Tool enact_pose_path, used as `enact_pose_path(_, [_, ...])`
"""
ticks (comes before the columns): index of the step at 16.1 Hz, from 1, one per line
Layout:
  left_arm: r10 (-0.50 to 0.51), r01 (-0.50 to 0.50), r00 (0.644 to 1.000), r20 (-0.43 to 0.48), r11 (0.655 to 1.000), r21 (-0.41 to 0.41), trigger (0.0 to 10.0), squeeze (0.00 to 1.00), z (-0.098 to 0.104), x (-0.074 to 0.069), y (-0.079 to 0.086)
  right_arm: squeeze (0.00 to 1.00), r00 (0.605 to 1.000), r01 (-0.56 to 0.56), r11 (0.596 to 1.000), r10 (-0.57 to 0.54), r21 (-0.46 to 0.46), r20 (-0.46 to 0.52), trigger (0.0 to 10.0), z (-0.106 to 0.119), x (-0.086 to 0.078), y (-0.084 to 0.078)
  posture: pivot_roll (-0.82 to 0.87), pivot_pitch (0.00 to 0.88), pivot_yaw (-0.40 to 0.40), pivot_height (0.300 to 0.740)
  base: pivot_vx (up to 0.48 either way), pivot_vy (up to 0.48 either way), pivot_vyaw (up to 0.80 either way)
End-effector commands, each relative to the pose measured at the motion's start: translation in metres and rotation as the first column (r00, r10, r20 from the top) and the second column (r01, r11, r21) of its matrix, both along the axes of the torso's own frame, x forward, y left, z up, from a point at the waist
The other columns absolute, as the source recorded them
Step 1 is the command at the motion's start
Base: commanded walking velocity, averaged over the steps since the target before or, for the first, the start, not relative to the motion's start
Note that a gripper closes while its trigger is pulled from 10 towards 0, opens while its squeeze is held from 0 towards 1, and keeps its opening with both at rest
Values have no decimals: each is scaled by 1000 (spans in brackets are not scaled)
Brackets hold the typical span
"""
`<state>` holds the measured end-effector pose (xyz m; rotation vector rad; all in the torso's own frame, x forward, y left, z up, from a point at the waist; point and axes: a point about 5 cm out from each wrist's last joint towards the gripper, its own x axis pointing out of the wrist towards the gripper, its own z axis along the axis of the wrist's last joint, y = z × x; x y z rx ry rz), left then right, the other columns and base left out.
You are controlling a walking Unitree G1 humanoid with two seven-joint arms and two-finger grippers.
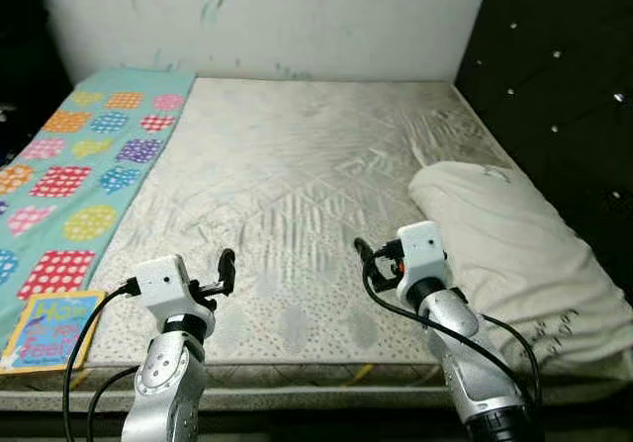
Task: Clean up the room
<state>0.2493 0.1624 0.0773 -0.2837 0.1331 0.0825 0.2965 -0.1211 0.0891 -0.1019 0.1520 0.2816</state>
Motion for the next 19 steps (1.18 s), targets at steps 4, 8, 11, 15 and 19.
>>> enact_pose_path(4, [13, -13, 1000, 5, 1000, 1, 10000, 0, 0, 3, -1, 0, 990, 138, 990, -137, -34, 8, 10000, 3, 13, -14, -58, 0, -50, 740, 0, 0, 0])
enact_pose_path(8, [83, -82, 996, -16, 994, 69, 10000, 0, -4, -12, 25, 0, 959, 281, 956, -279, -79, 45, 10000, 1, 8, -49, -63, 0, -36, 740, 0, 0, 0])
enact_pose_path(11, [143, -143, 990, 8, 979, 143, 10000, 0, 1, -29, 51, 0, 941, 337, 939, -333, -61, 63, 10000, 5, 5, -73, -60, 0, -35, 740, 0, 0, 0])
enact_pose_path(15, [115, -116, 993, 16, 983, 139, 10000, 0, 4, -42, 60, 0, 970, 233, 972, -231, -29, 76, 10000, 9, -9, -85, -62, 0, -41, 740, 0, 0, 0])
enact_pose_path(19, [29, -26, 999, -16, 981, 194, 10000, 0, 11, -76, 61, 0, 975, 214, 975, -210, -57, 74, 10000, 15, -25, -108, -54, 0, -45, 740, 0, 0, 0])
